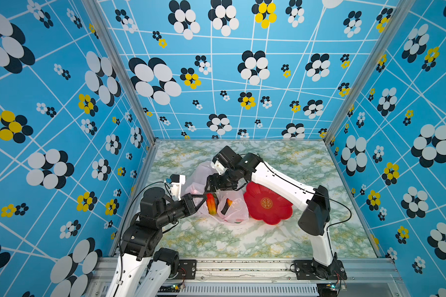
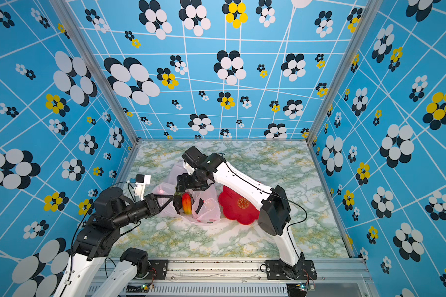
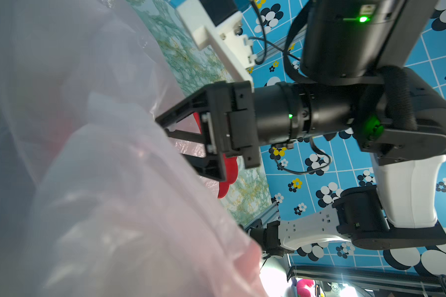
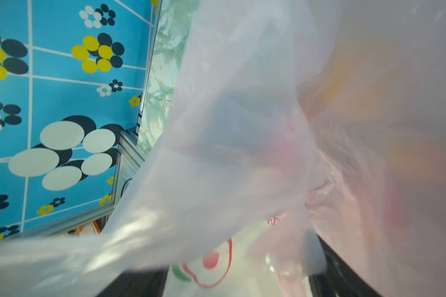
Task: Place the fruits into the plastic bag
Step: Place the fruit in the plastic bag, then pick up the plastic bag from the center of the table.
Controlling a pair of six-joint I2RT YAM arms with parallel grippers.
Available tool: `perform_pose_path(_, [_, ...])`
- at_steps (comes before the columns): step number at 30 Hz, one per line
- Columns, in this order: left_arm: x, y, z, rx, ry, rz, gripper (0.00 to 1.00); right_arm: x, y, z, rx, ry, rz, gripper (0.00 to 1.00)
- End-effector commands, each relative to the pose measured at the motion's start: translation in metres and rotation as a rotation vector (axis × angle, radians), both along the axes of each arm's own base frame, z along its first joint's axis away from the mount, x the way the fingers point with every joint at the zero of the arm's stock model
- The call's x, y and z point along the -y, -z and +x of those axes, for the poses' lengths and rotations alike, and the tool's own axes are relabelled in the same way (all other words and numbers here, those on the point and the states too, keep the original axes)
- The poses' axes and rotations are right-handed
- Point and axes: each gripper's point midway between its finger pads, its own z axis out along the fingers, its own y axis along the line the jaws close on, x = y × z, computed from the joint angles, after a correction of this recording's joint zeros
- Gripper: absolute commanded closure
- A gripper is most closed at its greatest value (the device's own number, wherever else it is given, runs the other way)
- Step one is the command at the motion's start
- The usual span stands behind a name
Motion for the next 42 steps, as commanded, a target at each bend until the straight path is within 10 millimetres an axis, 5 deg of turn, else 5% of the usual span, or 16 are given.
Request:
perform_pose_path(1, [0.000,0.006,-0.008,-0.009,0.022,0.004,1.00,0.041,-0.008,-0.014,0.023,-0.052,-0.124,0.21])
perform_pose_path(11, [-0.004,0.010,-0.016,-0.012,-0.001,-0.002,1.00,0.034,0.035,-0.049,-0.114,0.030,-0.094,0.32])
perform_pose_path(22, [-0.006,0.011,-0.016,-0.016,-0.021,-0.021,1.00,0.011,0.090,-0.019,-0.075,0.087,-0.131,0.36])
perform_pose_path(27, [-0.007,0.009,-0.018,-0.012,-0.023,-0.008,1.00,0.004,0.110,-0.007,-0.073,0.109,-0.165,0.50])
perform_pose_path(35, [-0.009,0.005,-0.018,0.000,-0.028,0.001,1.00,0.012,0.081,0.011,-0.026,0.158,-0.094,1.00])
perform_pose_path(42, [-0.006,-0.019,-0.009,0.046,-0.010,0.029,1.00,0.030,-0.020,0.043,0.072,0.270,0.221,1.00])
